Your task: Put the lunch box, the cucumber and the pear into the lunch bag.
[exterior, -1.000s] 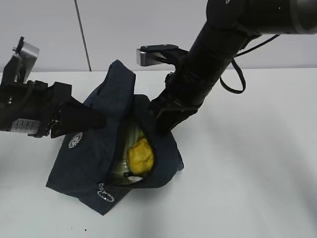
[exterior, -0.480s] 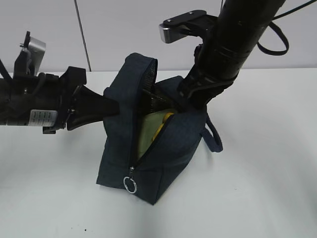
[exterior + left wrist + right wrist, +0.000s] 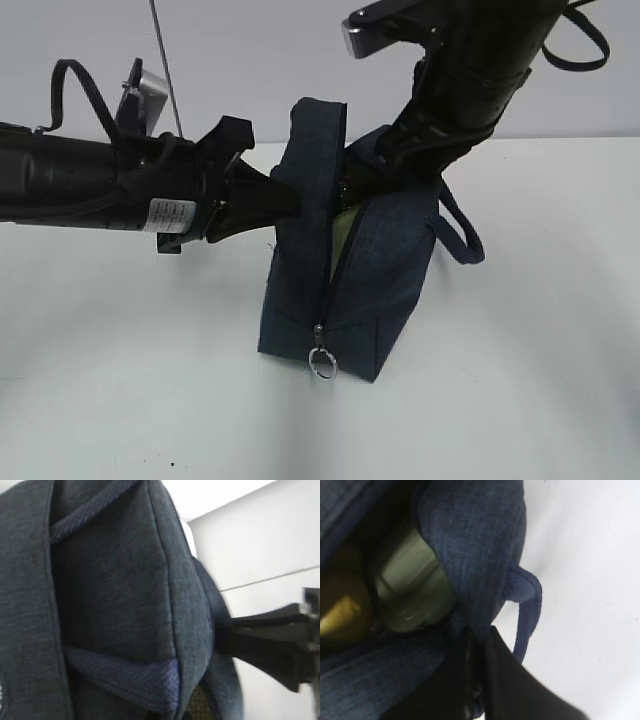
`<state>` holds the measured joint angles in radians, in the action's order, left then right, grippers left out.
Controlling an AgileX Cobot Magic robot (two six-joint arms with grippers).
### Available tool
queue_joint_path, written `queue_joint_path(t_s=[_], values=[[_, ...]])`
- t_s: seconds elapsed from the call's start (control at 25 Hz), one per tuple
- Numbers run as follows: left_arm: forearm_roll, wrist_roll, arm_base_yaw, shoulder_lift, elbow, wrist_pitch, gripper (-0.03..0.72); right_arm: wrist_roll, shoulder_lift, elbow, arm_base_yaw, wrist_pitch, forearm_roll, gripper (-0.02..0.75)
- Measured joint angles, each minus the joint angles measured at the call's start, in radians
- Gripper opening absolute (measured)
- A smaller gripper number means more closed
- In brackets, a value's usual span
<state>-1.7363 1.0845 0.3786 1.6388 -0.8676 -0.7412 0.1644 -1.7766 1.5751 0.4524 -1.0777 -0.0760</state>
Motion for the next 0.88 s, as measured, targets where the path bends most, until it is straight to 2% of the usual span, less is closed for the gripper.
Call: queue_joint_path(t_s=[0.36,0.44,0.56,0.64,0.76,0.88], values=[[-0.012,0.000,0.000,0.052,-0.026,-0.005,0.028,-0.020,0.005,0.062,-0.002,-0.002,-0.005,0.015],[-0.012,0.000,0.000,0.053,-0.026,-0.009,0.028,-0.020,0.005,0.062,-0.002,-0.002,0.020,0.045],[-0.012,0.000,0.000,0.053,-0.027,-0.011,0.049,-0.012,0.005,0.070,-0.002,0.002,0.068,0.146],[-0.012,0.000,0.000,0.053,-0.027,-0.015,0.097,-0.008,0.002,0.072,-0.002,0.002,0.086,0.243],[-0.012,0.008,0.000,0.053,-0.027,-0.018,0.246,-0.006,-0.014,0.072,-0.002,0.002,0.088,0.403],[-0.004,0.036,0.000,0.053,-0.027,-0.020,0.360,-0.006,-0.015,0.077,-0.002,0.002,0.076,0.472]])
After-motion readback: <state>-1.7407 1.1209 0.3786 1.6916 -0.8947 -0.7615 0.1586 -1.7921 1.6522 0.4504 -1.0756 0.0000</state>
